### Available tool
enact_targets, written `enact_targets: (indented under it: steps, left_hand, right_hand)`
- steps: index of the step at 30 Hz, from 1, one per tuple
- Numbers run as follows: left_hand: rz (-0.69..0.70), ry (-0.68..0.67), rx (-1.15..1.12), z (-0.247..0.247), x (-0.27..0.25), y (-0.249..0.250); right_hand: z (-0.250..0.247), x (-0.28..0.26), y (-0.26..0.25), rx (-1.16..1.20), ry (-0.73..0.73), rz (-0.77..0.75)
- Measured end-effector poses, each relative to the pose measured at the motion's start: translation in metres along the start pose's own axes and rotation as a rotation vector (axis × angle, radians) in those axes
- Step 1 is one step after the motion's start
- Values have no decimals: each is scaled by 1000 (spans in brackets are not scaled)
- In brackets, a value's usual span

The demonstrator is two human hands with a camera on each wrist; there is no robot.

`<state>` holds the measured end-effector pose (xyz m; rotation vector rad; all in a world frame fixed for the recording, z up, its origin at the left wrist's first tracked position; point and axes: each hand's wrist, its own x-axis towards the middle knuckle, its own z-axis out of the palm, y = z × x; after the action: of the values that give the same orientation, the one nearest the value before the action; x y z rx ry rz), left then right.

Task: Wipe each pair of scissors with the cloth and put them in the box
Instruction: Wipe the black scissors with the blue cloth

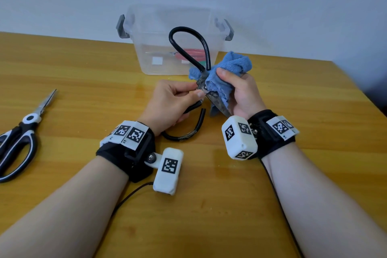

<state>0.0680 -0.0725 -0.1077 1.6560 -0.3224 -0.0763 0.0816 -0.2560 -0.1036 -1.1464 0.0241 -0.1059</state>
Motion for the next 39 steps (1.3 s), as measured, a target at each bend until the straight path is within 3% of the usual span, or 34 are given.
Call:
enact_targets:
  steps: [11,16,21,30,34,39]
  left_hand:
    - [18,2,28,1,-1,1]
    - [33,18,33,-2,-1,1]
    - [28,142,-60,-4,2,-4]
    - [82,162,-26,-4,2,-5]
    - [94,183,-35,-3,1,-3]
    - [78,267,-109,-1,3,-4]
  right_hand:
    - [-6,5,-2,154,212,-49]
    - [-27,11,-10,256,274,6]
    - [-28,10,-13,271,123,47]
    - [-5,1,1,-344,-206,30]
    - [1,0,4,-487,-259,-7]
    - [0,1,7,-490,-257,-18]
